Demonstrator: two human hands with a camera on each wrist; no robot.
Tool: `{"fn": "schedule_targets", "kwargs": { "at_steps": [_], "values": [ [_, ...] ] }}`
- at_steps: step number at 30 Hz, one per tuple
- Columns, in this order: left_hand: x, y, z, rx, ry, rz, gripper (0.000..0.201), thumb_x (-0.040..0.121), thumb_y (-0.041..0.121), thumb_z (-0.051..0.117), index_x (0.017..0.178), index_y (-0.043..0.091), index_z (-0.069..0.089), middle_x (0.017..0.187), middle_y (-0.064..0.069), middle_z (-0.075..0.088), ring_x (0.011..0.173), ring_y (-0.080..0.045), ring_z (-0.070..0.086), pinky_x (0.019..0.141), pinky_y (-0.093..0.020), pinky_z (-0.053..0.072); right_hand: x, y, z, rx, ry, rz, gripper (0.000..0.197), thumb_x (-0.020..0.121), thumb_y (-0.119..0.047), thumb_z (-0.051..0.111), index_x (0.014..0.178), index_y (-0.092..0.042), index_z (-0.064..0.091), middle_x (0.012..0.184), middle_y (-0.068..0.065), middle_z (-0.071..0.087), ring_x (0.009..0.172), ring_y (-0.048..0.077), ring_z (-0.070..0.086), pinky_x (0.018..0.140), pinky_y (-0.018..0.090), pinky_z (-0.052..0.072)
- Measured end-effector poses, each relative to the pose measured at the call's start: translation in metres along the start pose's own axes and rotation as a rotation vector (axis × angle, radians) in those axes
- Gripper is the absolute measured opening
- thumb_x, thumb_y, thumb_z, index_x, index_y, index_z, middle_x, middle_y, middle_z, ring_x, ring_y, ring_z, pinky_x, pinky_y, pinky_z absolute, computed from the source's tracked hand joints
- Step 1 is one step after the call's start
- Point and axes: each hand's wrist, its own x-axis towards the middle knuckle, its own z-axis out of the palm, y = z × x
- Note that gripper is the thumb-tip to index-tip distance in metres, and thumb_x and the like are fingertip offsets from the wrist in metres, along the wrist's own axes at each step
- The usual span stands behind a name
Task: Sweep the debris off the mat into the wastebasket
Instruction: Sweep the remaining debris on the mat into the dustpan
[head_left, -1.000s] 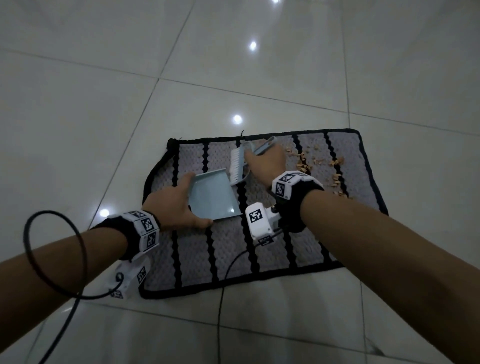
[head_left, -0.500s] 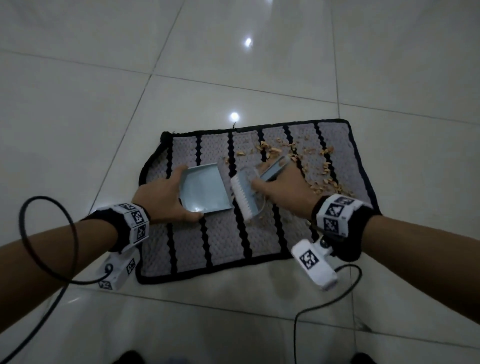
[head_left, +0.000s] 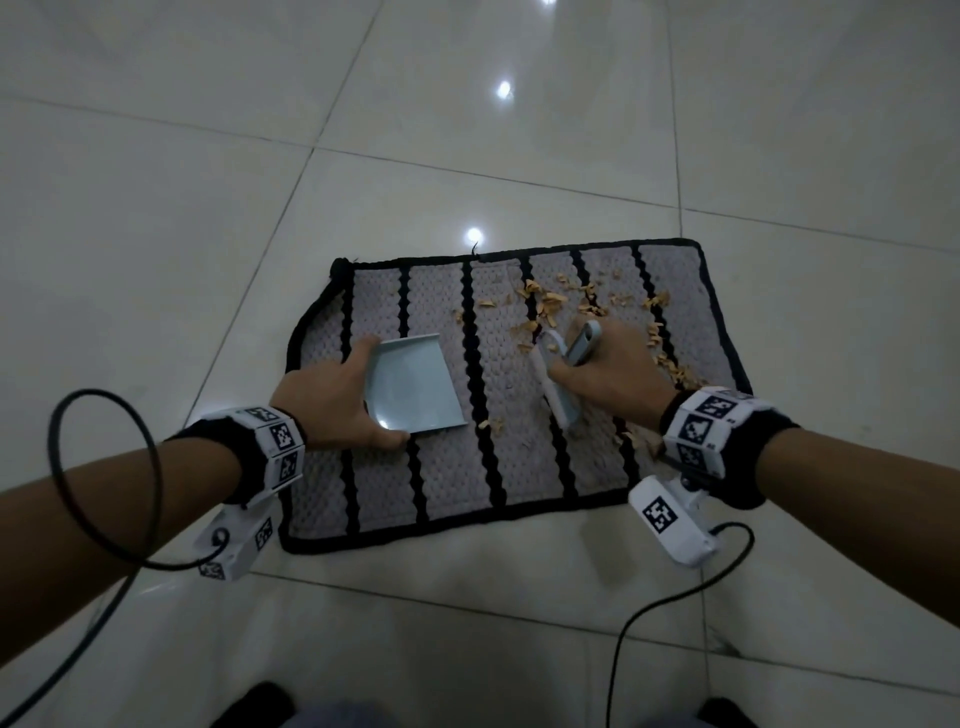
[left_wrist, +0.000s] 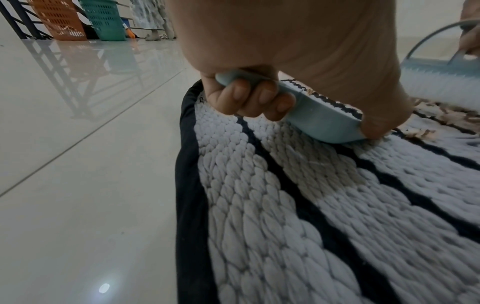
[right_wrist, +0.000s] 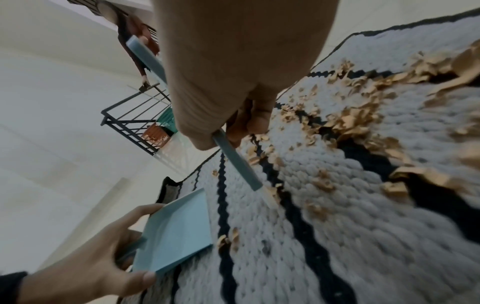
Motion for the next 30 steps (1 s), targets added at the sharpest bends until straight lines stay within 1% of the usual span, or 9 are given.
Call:
{"fn": "schedule_targets", "kwargs": {
  "at_steps": [4,8,11,14,16,19,23,26,30],
  "values": [
    [0.0,-0.001,0.001,0.02,-0.008,0.001,0.128,0.046,0.088,0.059,0.146,0.027,0.008,0.09,-0.003,0.068,0.076,-0.024,0.066,0.066,-0.034,0.056,-0.005,-0.022,0.025,0.078,-0.07,-0.064,0.034,0.081,-0.009,0.07,0.06,-0.015,0.043,0.053,-0.003,0.042,0.045,0.004,0.041,0.045,0.011,0.034],
    [0.001,-0.001,0.002,0.031,0.005,-0.002,0.122,0.058,0.077,0.072,0.148,0.024,0.01,0.091,-0.005,0.068,0.077,-0.026,0.067,0.068,-0.034,0.056,-0.022,-0.03,0.06,0.058,-0.209,-0.079,0.037,0.08,-0.009,0.069,0.061,-0.015,0.038,0.055,-0.005,0.039,0.049,0.0,0.044,0.047,0.011,0.034],
    [0.001,-0.001,0.002,0.048,0.001,0.0,0.122,0.059,0.077,0.072,0.148,0.023,0.01,0.091,-0.006,0.068,0.076,-0.026,0.066,0.067,-0.034,0.056,-0.018,-0.015,0.055,0.085,-0.172,0.014,0.04,0.08,-0.008,0.068,0.059,-0.018,0.036,0.052,-0.001,0.039,0.043,0.007,0.038,0.045,0.013,0.027],
    [0.001,-0.002,0.003,0.048,0.009,0.003,0.123,0.058,0.079,0.072,0.148,0.022,0.01,0.091,-0.005,0.068,0.075,-0.026,0.066,0.066,-0.034,0.056,-0.008,0.002,0.03,0.092,-0.143,0.104,0.035,0.083,-0.008,0.067,0.061,-0.01,0.039,0.053,0.011,0.041,0.047,0.018,0.033,0.046,0.024,0.03],
    [0.002,-0.003,0.004,0.047,0.015,0.005,0.123,0.057,0.079,0.072,0.148,0.022,0.011,0.091,-0.006,0.069,0.075,-0.027,0.066,0.066,-0.035,0.056,-0.004,0.006,0.014,0.04,-0.095,0.09,0.035,0.084,-0.007,0.066,0.062,-0.008,0.039,0.054,0.014,0.038,0.047,0.019,0.028,0.046,0.021,0.027],
    [0.003,-0.003,0.004,0.047,0.018,0.01,0.122,0.057,0.078,0.072,0.147,0.022,0.012,0.09,-0.006,0.069,0.074,-0.026,0.066,0.065,-0.035,0.056,0.001,0.0,0.006,0.012,-0.041,0.042,0.041,0.084,-0.009,0.066,0.059,-0.012,0.033,0.053,0.01,0.035,0.043,0.01,0.022,0.043,0.014,0.024],
    [0.005,-0.004,0.005,0.055,0.017,0.006,0.122,0.057,0.08,0.071,0.147,0.023,0.011,0.091,-0.004,0.068,0.074,-0.025,0.065,0.065,-0.033,0.055,0.011,-0.019,0.025,0.114,-0.001,0.01,0.041,0.08,-0.008,0.068,0.056,-0.016,0.035,0.049,-0.001,0.037,0.04,0.007,0.031,0.041,0.012,0.028],
    [0.004,-0.004,0.006,0.045,0.018,0.002,0.123,0.056,0.081,0.07,0.147,0.023,0.01,0.091,-0.003,0.067,0.073,-0.024,0.063,0.064,-0.031,0.052,0.005,-0.029,0.046,0.137,-0.074,-0.022,0.034,0.078,-0.008,0.068,0.057,-0.005,0.042,0.051,0.007,0.041,0.041,0.008,0.031,0.042,0.013,0.029],
    [0.003,-0.004,0.008,0.027,0.02,-0.007,0.124,0.054,0.083,0.069,0.147,0.024,0.01,0.085,0.002,0.054,0.07,-0.021,0.054,0.063,-0.029,0.047,-0.021,-0.01,0.054,0.125,-0.205,0.007,0.042,0.079,-0.007,0.068,0.058,-0.014,0.033,0.052,0.001,0.035,0.042,0.007,0.033,0.044,0.015,0.028]
  ]
}}
